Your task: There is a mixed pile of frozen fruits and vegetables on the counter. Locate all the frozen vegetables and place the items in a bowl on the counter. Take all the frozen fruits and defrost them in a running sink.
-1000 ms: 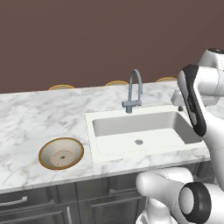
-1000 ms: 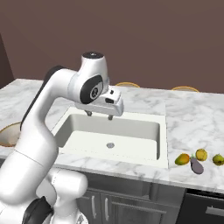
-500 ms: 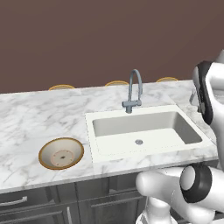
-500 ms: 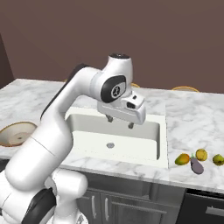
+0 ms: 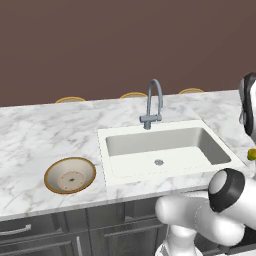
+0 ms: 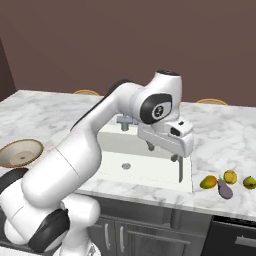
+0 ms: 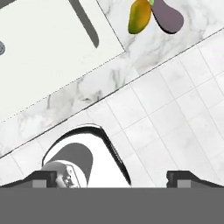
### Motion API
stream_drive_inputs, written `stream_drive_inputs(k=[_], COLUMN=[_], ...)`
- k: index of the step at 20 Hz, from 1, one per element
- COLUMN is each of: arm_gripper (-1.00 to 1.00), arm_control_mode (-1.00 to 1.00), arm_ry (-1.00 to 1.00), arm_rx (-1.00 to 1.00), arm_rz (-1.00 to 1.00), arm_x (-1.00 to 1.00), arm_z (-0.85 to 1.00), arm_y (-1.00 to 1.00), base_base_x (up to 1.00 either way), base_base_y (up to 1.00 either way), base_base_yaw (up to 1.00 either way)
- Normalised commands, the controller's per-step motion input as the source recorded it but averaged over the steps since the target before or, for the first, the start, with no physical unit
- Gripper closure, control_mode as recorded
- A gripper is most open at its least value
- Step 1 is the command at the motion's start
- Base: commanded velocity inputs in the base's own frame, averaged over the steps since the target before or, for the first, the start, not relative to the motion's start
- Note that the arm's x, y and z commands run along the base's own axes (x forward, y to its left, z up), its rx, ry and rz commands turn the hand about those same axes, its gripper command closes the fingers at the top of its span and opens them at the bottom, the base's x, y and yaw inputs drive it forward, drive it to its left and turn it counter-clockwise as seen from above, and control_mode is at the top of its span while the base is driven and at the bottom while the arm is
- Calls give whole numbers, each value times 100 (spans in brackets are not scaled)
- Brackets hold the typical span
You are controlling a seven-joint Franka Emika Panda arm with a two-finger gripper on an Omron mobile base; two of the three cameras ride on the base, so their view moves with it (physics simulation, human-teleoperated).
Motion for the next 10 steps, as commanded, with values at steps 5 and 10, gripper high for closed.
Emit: stream_drive_inputs(k=[5, 10], arm_gripper=[-100, -100], arm_control_mode=[-100, -100], arm_ry=[8, 5], arm_rx=[0, 0], arm_rz=[-9, 1], arm_x=[17, 32], arm_z=[-14, -15], arm_y=[-61, -51], base_base_x=[0, 0], base_base_y=[0, 0], base_base_yaw=[0, 0])
